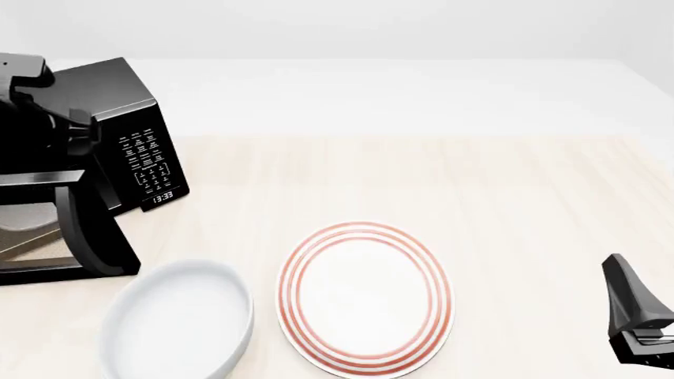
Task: Open the microwave.
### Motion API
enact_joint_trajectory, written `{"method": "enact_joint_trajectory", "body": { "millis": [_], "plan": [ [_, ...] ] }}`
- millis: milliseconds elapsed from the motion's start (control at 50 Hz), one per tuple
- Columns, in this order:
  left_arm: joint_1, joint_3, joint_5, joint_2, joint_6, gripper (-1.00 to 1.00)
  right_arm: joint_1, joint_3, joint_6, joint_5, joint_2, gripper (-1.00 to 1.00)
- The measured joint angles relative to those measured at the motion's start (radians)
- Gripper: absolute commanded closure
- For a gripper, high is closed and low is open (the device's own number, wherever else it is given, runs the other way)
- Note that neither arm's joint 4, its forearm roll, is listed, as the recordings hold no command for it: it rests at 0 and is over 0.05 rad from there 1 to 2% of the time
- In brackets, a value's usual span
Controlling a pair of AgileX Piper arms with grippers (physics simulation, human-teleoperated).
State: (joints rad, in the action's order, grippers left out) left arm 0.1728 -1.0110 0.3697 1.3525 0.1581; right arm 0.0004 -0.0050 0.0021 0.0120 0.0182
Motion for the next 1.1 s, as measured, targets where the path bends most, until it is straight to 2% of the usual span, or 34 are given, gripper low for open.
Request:
{"method": "enact_joint_trajectory", "body": {
  "millis": [180,580,1100],
  "plan": [
    [0.004,0.004,-0.005,0.004,0.002,-1.00,0.000,0.000,0.000,0.000,0.000,-1.00],
    [0.071,0.078,-0.055,-0.006,0.022,-1.00,0.000,0.000,0.000,0.000,0.000,-1.00],
    [0.083,0.112,-0.078,-0.013,0.008,-1.00,0.000,0.000,0.000,0.000,0.000,-1.00]
  ]
}}
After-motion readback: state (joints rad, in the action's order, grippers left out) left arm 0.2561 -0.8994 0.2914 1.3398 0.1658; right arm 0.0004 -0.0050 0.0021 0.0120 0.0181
